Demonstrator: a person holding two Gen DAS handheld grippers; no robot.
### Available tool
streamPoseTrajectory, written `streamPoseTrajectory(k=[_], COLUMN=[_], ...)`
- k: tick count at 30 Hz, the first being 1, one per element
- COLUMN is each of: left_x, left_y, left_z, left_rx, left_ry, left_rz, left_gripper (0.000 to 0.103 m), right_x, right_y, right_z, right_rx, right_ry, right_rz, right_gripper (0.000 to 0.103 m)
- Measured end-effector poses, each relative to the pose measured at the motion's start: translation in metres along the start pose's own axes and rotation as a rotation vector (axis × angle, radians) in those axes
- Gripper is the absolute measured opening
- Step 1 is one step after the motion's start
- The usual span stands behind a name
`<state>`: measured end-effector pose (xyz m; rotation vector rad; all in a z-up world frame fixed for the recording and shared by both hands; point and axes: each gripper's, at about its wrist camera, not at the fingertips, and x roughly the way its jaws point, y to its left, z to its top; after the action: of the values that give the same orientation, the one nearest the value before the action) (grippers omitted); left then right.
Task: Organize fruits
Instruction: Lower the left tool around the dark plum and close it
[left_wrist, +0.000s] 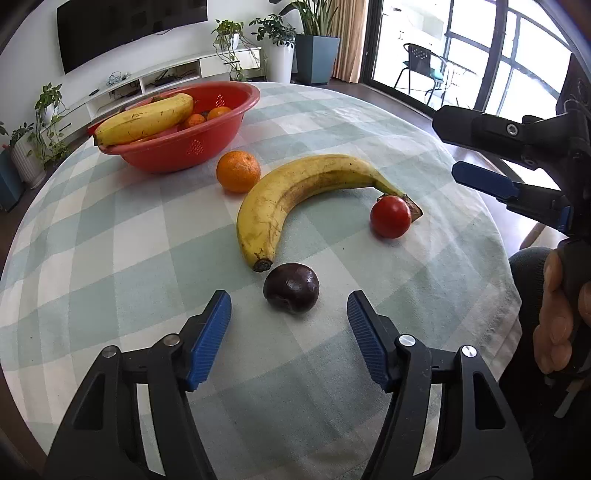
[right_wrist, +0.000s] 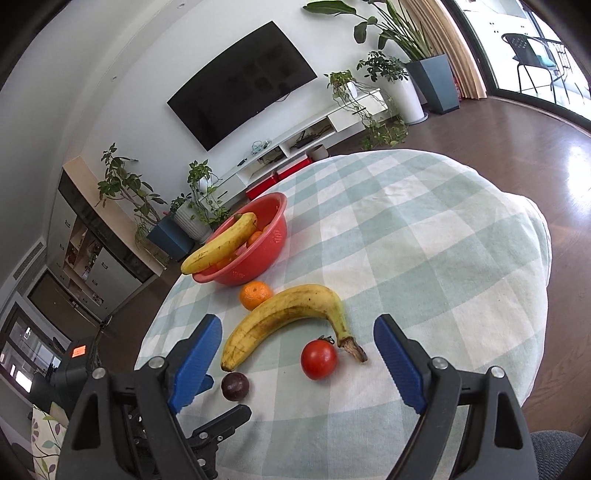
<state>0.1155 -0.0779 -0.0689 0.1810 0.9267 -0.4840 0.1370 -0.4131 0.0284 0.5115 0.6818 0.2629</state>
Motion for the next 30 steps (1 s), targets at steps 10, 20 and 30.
streamPoseTrajectory(k=[10, 20, 30], left_x=[0.015, 0.015, 0.012], left_y=[0.001, 0.003, 0.006], left_z=[0.011, 0.009, 0.005], left_rx=[0.018, 0.040, 0.048], left_ry=[0.018, 0.014, 0.005], left_rz=[-0.005, -0.012, -0.037], left_gripper=[0.042, 0.033, 0.028], right_x=[0.000, -0.002, -0.002], right_y=[0.001, 0.004, 0.005], right_z=[0.000, -0.001, -0.001], right_rx=[-0.001, -0.016, -0.021], right_ry=[0.003, 0.008, 0.009], right_rz=[0.004, 0.000, -0.002], right_gripper=[0.087, 0.086, 0.085])
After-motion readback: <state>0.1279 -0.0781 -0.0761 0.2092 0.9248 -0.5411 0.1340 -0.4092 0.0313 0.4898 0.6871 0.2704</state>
